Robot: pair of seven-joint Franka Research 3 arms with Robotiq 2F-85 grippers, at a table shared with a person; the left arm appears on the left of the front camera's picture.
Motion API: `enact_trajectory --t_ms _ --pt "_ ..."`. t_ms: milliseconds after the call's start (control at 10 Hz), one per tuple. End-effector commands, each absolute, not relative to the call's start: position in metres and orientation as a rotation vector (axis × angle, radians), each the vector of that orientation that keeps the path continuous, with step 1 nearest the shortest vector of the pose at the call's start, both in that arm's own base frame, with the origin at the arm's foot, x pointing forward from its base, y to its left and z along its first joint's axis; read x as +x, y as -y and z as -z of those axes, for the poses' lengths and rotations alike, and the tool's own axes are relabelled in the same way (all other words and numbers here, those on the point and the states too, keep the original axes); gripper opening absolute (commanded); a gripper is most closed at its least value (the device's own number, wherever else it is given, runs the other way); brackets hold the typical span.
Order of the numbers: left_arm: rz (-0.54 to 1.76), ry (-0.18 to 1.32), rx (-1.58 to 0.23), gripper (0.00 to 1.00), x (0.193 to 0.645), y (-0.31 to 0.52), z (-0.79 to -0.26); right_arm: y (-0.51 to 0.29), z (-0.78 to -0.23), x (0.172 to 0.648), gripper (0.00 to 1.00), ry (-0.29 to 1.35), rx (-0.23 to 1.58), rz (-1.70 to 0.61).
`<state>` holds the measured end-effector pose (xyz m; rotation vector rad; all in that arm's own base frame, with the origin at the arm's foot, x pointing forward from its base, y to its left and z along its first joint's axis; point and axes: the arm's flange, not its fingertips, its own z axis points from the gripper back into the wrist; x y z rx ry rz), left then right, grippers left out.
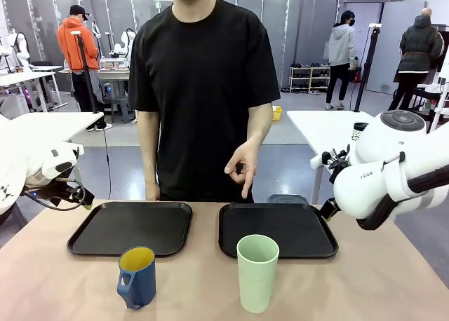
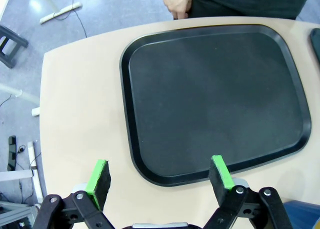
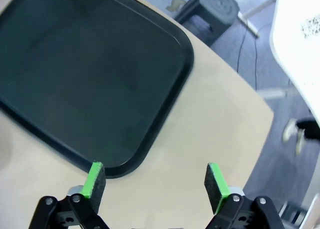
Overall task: Sort and store the cups by type.
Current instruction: Pick up the Reusable plastic cup.
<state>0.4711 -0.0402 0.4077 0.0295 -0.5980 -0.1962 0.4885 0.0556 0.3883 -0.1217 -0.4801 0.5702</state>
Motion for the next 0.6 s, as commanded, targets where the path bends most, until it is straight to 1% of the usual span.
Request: enact_trajectory --t_ms 0,300,500 --pt "0.200 0.599 0.029 1.00 0.471 0.039 -0.408 -0.032 -0.411 0.486 1.00 0.476 -0.141 -0.850" --pt "0.200 0.599 0.029 1.00 0.471 0.039 -0.408 -0.024 -0.422 0.484 1.00 0.398 -0.136 -1.205" --pt "0.200 0.599 0.029 1.00 0.471 0.039 -0.408 -0.027 -0.425 0.480 1.00 0.359 -0.069 -1.389"
